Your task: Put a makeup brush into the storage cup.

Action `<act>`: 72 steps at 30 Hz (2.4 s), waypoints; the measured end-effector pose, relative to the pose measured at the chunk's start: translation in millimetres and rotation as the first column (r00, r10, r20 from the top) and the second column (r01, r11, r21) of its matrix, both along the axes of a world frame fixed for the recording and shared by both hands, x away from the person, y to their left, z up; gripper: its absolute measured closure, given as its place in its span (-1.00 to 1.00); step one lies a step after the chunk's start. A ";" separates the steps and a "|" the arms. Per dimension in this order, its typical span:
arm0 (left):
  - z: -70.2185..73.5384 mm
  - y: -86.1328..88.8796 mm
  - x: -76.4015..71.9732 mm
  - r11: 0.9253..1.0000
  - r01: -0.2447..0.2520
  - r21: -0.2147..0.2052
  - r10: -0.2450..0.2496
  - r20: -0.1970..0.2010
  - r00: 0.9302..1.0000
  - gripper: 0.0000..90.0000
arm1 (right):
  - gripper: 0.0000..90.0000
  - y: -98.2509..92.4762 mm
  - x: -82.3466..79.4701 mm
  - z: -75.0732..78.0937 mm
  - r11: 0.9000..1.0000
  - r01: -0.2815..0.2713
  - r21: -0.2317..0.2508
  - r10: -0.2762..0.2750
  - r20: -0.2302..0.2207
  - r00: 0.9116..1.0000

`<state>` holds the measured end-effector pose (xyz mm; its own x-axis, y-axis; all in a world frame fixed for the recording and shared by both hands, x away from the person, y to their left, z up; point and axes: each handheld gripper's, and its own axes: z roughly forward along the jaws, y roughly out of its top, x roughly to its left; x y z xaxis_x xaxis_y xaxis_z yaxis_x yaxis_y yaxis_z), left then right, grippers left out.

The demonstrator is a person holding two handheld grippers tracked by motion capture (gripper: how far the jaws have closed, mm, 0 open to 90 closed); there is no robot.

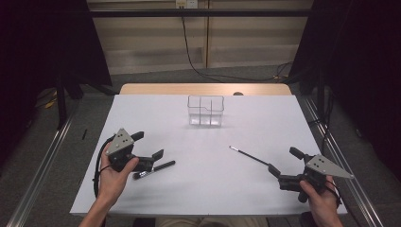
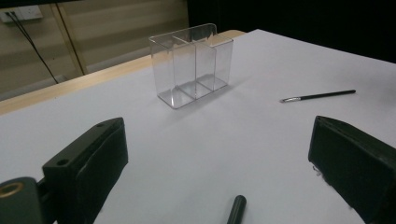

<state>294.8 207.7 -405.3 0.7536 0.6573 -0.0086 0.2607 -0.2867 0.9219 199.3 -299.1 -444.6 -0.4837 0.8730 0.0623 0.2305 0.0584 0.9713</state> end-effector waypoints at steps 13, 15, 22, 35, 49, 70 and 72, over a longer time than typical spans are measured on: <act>-1.8 -11.2 11.4 0.980 0.065 0.186 -0.046 -0.105 0.993 -0.89 | -1.00 -0.5 -0.4 -0.3 1.000 -0.005 0.003 0.005 -0.013 1.000; -2.1 -11.2 12.8 0.973 0.085 0.213 -0.056 -0.139 0.989 -0.89 | -1.00 -0.4 0.1 -0.8 1.000 -0.005 -0.011 0.004 -0.012 1.000; -1.9 -11.2 18.4 0.950 0.088 0.301 -0.032 -0.188 0.982 -0.86 | -1.00 0.5 0.6 -0.8 1.000 -0.016 -0.012 0.016 -0.015 1.000; -7.8 -19.9 28.1 0.849 0.201 0.489 -0.042 -0.317 0.948 -0.84 | -1.00 1.9 1.2 -1.8 1.000 -0.024 -0.014 0.023 -0.027 0.999; -19.5 -30.1 40.1 0.750 0.371 0.547 -0.073 -0.489 0.869 -0.88 | -1.00 2.2 1.6 -2.4 0.999 -0.039 -0.021 0.038 -0.035 0.999; -35.4 -39.8 39.3 0.670 0.464 0.579 -0.094 -0.554 0.827 -0.31 | -1.00 3.6 1.4 -2.7 0.998 -0.055 -0.026 0.054 -0.040 0.998; -35.9 -39.6 40.0 0.666 0.460 0.587 -0.089 -0.550 0.830 -0.22 | -1.00 3.9 1.4 -3.2 0.998 -0.057 -0.029 0.056 -0.042 0.998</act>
